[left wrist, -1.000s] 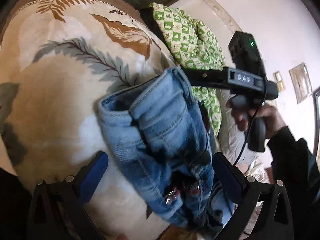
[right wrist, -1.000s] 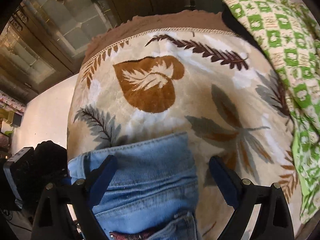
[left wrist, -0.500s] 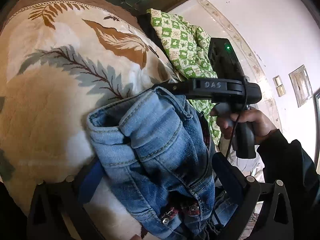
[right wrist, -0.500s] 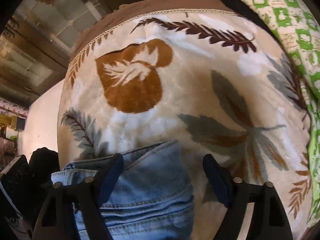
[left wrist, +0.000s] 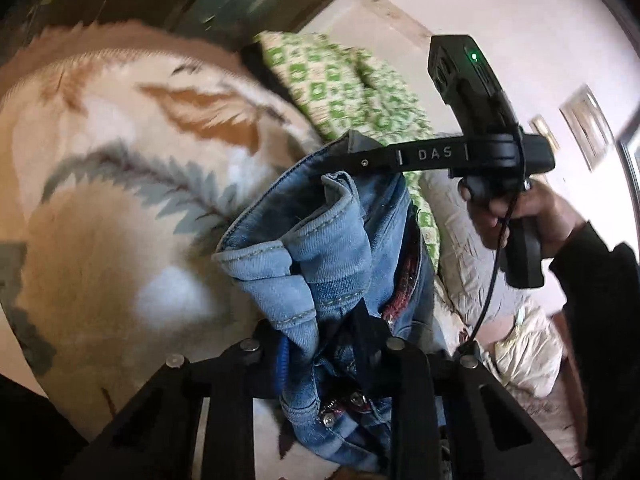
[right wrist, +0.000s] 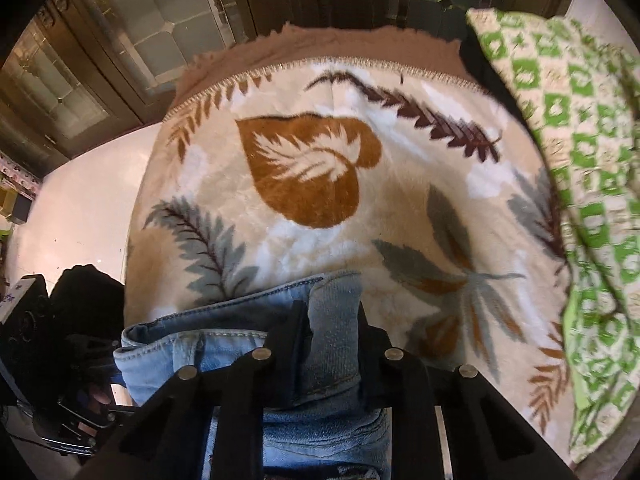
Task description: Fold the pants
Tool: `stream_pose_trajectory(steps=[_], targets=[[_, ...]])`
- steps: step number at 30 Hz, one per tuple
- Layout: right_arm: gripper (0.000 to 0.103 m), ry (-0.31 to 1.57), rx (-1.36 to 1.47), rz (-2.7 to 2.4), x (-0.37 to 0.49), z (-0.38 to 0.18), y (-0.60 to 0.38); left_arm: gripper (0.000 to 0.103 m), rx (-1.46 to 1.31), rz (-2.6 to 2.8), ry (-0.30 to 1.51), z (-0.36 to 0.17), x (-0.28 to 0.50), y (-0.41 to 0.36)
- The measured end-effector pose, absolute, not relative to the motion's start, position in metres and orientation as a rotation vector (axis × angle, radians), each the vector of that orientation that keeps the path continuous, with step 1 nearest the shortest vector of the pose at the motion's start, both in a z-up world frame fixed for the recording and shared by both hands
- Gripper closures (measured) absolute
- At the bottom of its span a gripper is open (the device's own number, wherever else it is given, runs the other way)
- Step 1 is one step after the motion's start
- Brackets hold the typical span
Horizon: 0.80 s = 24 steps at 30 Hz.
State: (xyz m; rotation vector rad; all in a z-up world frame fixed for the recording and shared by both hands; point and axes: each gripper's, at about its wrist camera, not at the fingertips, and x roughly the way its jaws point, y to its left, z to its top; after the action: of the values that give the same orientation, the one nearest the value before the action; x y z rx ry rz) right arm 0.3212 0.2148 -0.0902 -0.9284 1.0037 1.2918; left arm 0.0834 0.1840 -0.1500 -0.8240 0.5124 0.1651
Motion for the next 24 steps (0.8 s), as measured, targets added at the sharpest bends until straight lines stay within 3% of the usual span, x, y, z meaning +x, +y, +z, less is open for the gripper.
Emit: stream_pose_trajectory(steps=[13, 19, 24], targets=[[0.082, 0.786, -0.622, 1.131, 0.301, 0.01, 0.045, 0.078, -0.351, 0.065, 0.469, -0.067, 0.083, 0.083], [0.082, 0.758, -0.376, 1.063, 0.304, 0.006, -0.05, 0.079, -0.185, -0.003, 0.487, -0.057, 0.086, 0.026], [0.082, 0.791, -0.162, 0.97, 0.309, -0.032, -0.131, 0.08, -0.01, -0.089, 0.526, -0.069, 0.088, -0.035]])
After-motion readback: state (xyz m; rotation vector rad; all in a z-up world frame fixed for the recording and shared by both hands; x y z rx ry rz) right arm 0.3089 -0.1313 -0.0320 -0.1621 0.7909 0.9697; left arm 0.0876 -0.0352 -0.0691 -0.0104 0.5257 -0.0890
